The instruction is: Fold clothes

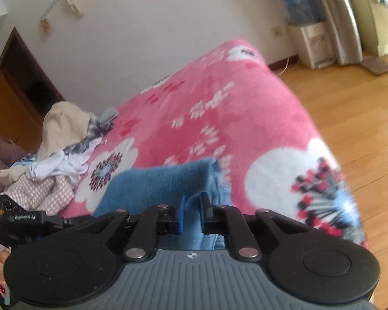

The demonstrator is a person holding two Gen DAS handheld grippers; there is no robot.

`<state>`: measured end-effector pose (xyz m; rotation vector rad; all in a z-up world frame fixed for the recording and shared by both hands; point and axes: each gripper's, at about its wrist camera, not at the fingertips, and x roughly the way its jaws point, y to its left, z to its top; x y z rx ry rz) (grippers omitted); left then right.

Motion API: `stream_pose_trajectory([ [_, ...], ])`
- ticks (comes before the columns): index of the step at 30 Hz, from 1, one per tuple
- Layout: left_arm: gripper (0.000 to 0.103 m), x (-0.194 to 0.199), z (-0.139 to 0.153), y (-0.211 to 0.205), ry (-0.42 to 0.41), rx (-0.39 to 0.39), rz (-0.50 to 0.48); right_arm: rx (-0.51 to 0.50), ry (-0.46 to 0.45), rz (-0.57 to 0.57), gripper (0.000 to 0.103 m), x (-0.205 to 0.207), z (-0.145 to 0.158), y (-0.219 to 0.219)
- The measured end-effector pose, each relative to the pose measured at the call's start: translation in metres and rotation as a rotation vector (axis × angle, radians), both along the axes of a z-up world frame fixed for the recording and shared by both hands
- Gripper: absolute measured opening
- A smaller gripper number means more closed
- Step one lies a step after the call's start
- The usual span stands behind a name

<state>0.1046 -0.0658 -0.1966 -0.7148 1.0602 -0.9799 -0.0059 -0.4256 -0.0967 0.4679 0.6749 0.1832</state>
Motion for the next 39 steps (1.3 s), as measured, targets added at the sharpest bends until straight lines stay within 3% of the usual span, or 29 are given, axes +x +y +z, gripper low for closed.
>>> stream_pose_trajectory([
  [5, 0.017, 0.028, 0.007, 0.005, -0.034, -0.001, 0.034, -0.077, -0.013, 0.046, 0.015, 0.005, 0.036, 0.004],
  [7, 0.017, 0.032, 0.008, 0.000, -0.076, 0.054, 0.013, -0.125, -0.019, 0.134, 0.015, 0.016, 0.052, 0.022],
  [10, 0.017, 0.033, 0.009, -0.008, -0.152, 0.129, -0.039, -0.151, 0.050, 0.276, 0.016, 0.041, 0.065, 0.057],
  [11, 0.017, 0.031, 0.008, -0.010, -0.170, 0.138, -0.057, -0.155, 0.092, 0.296, 0.017, 0.051, 0.065, 0.068],
  [13, 0.021, 0.024, 0.004, -0.016, -0.199, 0.144, -0.088, -0.161, 0.181, 0.330, 0.036, 0.073, 0.064, 0.091],
  [15, 0.026, 0.018, -0.001, -0.024, -0.229, 0.150, -0.117, -0.180, 0.262, 0.325, 0.042, 0.093, 0.060, 0.110],
  [22, 0.030, 0.005, -0.005, -0.038, -0.377, 0.201, -0.212, -0.394, 0.335, 0.311, 0.048, 0.110, 0.043, 0.162],
  [30, 0.031, 0.003, -0.007, -0.030, -0.386, 0.133, -0.233, -0.609, 0.373, 0.346, 0.048, 0.112, 0.028, 0.203],
  [32, 0.031, 0.001, -0.006, -0.029, -0.400, 0.133, -0.237, -0.674, 0.362, 0.355, 0.047, 0.115, 0.023, 0.209],
  [33, 0.031, 0.001, -0.007, -0.029, -0.407, 0.135, -0.232, -0.703, 0.352, 0.360, 0.042, 0.116, 0.022, 0.211],
  [34, 0.031, 0.001, -0.007, -0.028, -0.411, 0.136, -0.224, -0.733, 0.337, 0.368, 0.028, 0.116, 0.021, 0.213],
  [36, 0.031, 0.004, -0.009, -0.027, -0.407, 0.129, -0.197, -0.774, 0.306, 0.381, 0.011, 0.115, 0.021, 0.215],
  [39, 0.023, 0.009, -0.011, -0.029, -0.417, 0.158, -0.165, -0.787, 0.267, 0.394, 0.005, 0.111, 0.024, 0.214],
])
